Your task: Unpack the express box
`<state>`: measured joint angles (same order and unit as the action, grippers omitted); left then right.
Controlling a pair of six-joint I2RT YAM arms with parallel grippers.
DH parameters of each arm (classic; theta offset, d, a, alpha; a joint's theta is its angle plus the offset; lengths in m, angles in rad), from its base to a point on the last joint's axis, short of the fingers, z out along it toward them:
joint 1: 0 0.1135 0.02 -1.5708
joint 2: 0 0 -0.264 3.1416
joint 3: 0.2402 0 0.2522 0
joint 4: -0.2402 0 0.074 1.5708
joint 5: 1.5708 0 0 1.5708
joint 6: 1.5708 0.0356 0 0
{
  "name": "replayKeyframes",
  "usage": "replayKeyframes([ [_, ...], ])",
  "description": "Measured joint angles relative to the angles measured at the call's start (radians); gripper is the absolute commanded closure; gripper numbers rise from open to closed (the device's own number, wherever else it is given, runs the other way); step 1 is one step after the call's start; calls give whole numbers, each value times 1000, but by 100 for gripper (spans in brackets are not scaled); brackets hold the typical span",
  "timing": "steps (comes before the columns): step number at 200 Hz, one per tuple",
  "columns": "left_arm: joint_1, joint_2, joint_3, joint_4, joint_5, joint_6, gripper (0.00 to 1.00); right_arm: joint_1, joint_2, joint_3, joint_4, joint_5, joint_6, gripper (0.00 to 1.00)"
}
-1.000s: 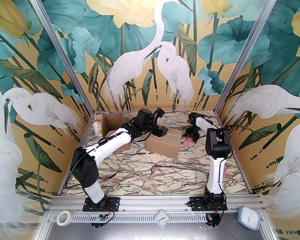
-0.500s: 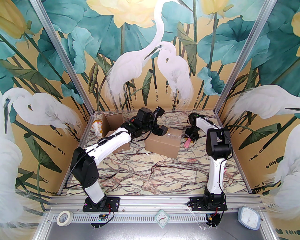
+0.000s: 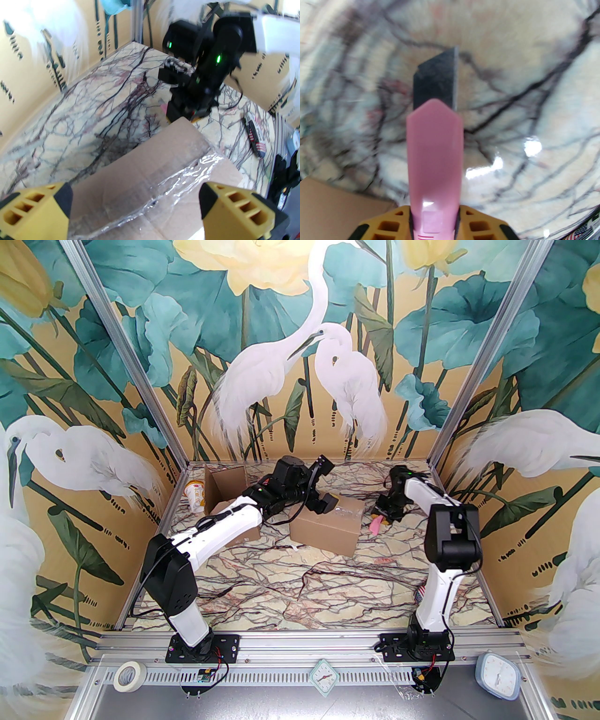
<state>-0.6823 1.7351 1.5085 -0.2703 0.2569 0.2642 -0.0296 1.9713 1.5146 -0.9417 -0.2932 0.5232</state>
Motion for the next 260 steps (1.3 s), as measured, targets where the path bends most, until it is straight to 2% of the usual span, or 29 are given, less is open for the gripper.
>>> replayKeyframes([
  [30,-3,-1,-44,49,39,132,4,-29,-71,-2,-1,-47,-98,73],
  [77,-5,-11,-102,125,137,489,1,-30,-155,-1,-61,-96,-226,72],
  [106,-16,56,8,132,169,675,1,-30,-214,23,-110,-129,-261,71],
  [150,-40,147,116,132,181,880,1,-30,-298,67,-163,-213,-293,69],
  [198,-53,207,137,181,186,1059,4,-6,-365,87,-219,-287,-319,68],
  [260,-52,253,125,333,233,1141,7,124,-365,119,-286,-323,-356,68],
])
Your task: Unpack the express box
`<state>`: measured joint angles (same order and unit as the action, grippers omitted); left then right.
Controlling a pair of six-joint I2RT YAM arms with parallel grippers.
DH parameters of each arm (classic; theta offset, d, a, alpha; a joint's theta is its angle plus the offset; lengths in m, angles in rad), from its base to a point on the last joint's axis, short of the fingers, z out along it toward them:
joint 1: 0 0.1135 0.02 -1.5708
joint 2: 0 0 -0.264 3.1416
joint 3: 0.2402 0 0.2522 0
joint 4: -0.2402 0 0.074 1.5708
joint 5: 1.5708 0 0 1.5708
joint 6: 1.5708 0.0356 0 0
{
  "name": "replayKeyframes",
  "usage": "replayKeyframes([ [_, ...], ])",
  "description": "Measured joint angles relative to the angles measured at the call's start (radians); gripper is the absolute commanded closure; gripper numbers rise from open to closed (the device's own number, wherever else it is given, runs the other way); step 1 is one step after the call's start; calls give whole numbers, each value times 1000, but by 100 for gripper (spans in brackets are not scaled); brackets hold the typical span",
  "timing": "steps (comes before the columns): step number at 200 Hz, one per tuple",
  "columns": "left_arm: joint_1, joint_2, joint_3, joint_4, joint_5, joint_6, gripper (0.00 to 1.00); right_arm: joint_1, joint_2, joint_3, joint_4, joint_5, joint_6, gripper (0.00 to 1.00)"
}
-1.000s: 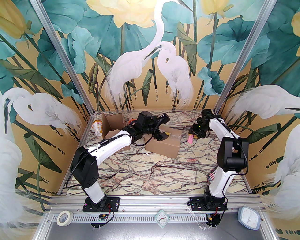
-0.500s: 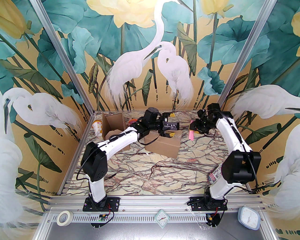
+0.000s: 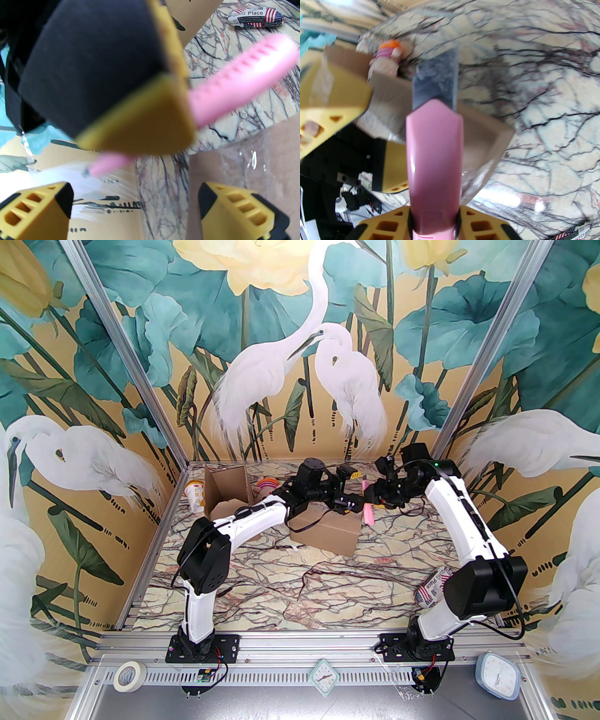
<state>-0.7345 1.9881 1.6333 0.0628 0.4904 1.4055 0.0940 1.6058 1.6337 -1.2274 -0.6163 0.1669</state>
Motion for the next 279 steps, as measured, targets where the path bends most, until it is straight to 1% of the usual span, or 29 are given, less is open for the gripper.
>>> replayKeyframes([
  [22,0,-12,-57,55,10,11,8,27,0,0,-16,-3,-11,68],
  [81,-4,-93,-195,106,29,56,10,93,8,13,-51,-10,-32,68],
  [105,-4,-107,-219,114,29,78,15,111,21,19,-64,-10,-37,68],
  [118,-6,-107,-220,113,28,90,20,117,31,29,-66,-10,-38,68],
  [140,-6,-107,-223,112,23,113,39,123,44,49,-69,-10,-41,68],
  [154,-6,-107,-227,114,16,122,47,125,50,54,-77,-10,-40,68],
  [199,-11,-109,-251,151,-14,136,85,128,62,57,-95,-5,-42,67],
  [217,-12,-109,-267,152,-21,122,99,123,63,64,-97,3,-45,63],
  [228,-12,-113,-268,154,-21,111,100,122,63,69,-98,0,-48,59],
  [255,-16,-136,-274,144,-21,85,100,103,61,100,-69,-37,-60,42],
  [279,-19,-174,-278,106,-20,48,100,45,34,90,25,-107,-64,30],
])
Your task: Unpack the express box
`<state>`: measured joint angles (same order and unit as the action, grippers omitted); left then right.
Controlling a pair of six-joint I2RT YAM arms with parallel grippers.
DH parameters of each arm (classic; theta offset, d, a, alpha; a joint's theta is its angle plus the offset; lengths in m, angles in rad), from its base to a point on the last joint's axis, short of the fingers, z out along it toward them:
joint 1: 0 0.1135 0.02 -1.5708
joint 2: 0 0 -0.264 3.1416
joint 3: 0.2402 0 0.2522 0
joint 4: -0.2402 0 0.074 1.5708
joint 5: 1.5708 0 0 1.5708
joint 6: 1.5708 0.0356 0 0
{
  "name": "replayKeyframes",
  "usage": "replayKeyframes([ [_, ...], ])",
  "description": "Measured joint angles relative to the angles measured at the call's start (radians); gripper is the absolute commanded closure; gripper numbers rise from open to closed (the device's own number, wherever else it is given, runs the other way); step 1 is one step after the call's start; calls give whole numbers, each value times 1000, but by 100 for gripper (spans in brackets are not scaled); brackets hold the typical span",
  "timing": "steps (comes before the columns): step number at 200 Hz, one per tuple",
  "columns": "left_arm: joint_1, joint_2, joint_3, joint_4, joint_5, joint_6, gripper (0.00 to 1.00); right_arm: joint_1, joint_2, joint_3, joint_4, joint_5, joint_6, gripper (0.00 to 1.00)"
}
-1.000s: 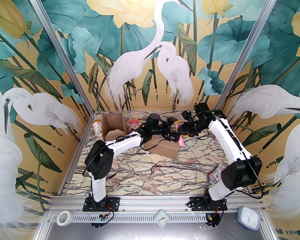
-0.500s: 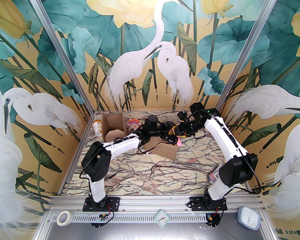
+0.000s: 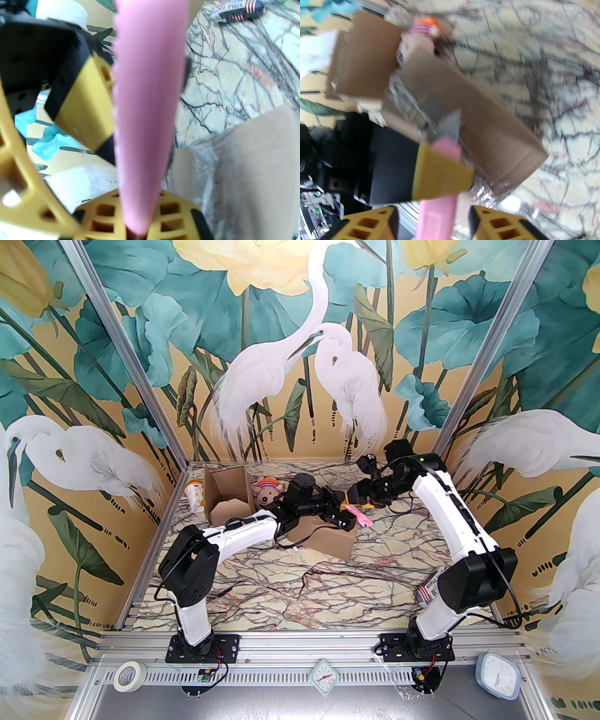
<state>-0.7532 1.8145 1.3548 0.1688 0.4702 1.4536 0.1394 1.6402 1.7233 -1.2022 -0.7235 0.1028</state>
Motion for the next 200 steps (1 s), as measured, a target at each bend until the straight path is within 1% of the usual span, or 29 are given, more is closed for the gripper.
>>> replayKeyframes([
  [8,0,-14,0,-19,0,-15,100,-27,-22,-17,55,-23,8,24],
  [15,0,-23,0,-35,1,-26,100,-51,-47,-37,105,-40,14,22],
  [38,3,-31,31,-119,16,-90,100,-135,-177,-168,328,-79,53,21],
  [45,7,-30,50,-155,28,-116,100,-160,-223,-221,404,-89,64,19],
  [60,23,-21,127,-244,73,-193,100,-202,-326,-350,579,-102,77,19],
  [83,66,10,287,-335,164,-321,100,-215,-465,-553,820,-112,66,21],
  [93,86,22,350,-377,202,-370,100,-214,-527,-649,924,-116,56,19],
  [107,106,36,425,-440,249,-422,100,-214,-602,-774,1072,-115,50,19],
  [119,113,51,481,-494,289,-459,100,-214,-647,-843,1154,-124,45,19],
  [138,112,90,579,-592,358,-502,100,-204,-657,-864,1240,-158,42,20],
  [154,109,124,639,-665,415,-534,100,-167,-646,-861,1300,-175,32,21],
  [171,106,137,651,-718,458,-567,100,-121,-614,-833,1344,-193,23,22],
  [180,103,143,651,-745,476,-580,100,-100,-586,-806,1361,-209,23,25],
  [200,90,157,651,-790,496,-598,100,-61,-509,-729,1392,-254,19,28],
])
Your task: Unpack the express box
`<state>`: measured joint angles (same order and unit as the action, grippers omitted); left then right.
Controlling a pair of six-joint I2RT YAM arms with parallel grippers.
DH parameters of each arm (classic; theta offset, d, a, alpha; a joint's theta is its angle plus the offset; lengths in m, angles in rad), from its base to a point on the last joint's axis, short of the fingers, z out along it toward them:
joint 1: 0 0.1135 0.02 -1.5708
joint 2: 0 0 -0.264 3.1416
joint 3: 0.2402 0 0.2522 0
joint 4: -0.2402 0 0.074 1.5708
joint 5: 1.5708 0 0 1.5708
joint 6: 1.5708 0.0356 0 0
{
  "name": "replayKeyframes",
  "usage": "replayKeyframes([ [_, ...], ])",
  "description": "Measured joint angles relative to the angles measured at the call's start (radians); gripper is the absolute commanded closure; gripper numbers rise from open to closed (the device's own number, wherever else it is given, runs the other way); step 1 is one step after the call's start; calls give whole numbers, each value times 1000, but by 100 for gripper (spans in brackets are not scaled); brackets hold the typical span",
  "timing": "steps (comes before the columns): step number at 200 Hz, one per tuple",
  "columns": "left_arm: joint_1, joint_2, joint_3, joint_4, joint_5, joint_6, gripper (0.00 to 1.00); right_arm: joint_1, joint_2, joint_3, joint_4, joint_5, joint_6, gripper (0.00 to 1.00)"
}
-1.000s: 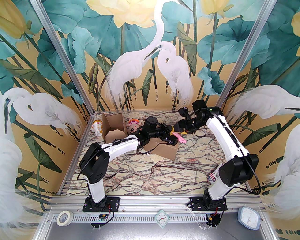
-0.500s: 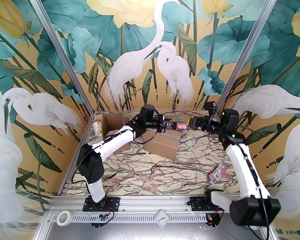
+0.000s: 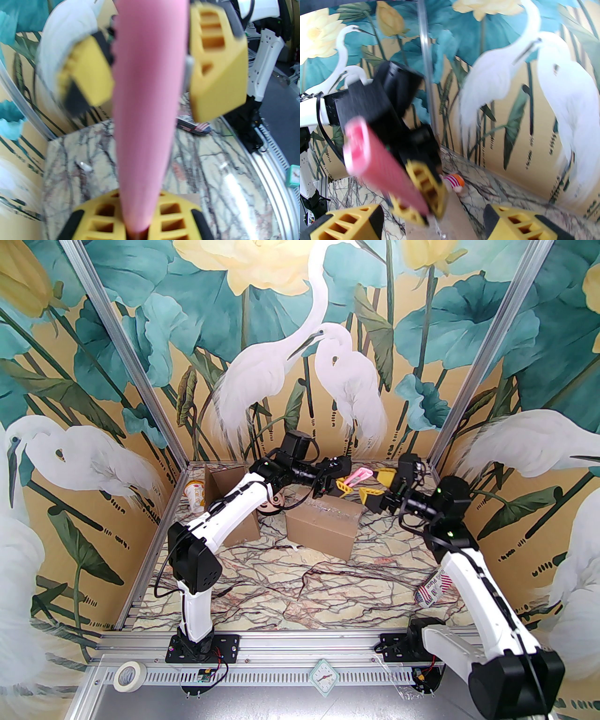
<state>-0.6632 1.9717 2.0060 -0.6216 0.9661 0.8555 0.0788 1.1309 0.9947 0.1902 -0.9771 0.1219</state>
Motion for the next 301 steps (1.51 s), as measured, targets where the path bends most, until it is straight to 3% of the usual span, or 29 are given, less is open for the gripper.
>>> replayKeyframes([
  [20,-8,10,8,-28,7,-8,100,33,50,42,10,-35,0,31],
  [82,-23,18,44,-62,55,-58,100,75,87,59,88,-100,51,53],
  [123,-23,18,50,-59,71,-98,100,102,117,59,103,-123,84,58],
  [198,-24,35,99,-113,83,-175,100,110,122,59,155,-123,68,96],
  [209,-24,35,100,-118,83,-176,93,110,122,58,155,-122,65,100],
  [222,-23,35,100,-119,77,-176,75,110,122,51,160,-115,65,100],
  [229,-23,35,100,-119,73,-171,43,110,122,45,170,-106,69,100],
  [238,-23,35,95,-108,64,-164,19,108,122,30,185,-88,94,100],
  [242,-23,32,90,-95,60,-165,2,106,122,21,194,-81,106,100],
  [275,-8,-72,-161,131,-46,-181,0,44,100,-104,308,24,242,100],
  [301,24,-171,-363,291,-188,-123,1,11,19,-193,262,257,321,100],
])
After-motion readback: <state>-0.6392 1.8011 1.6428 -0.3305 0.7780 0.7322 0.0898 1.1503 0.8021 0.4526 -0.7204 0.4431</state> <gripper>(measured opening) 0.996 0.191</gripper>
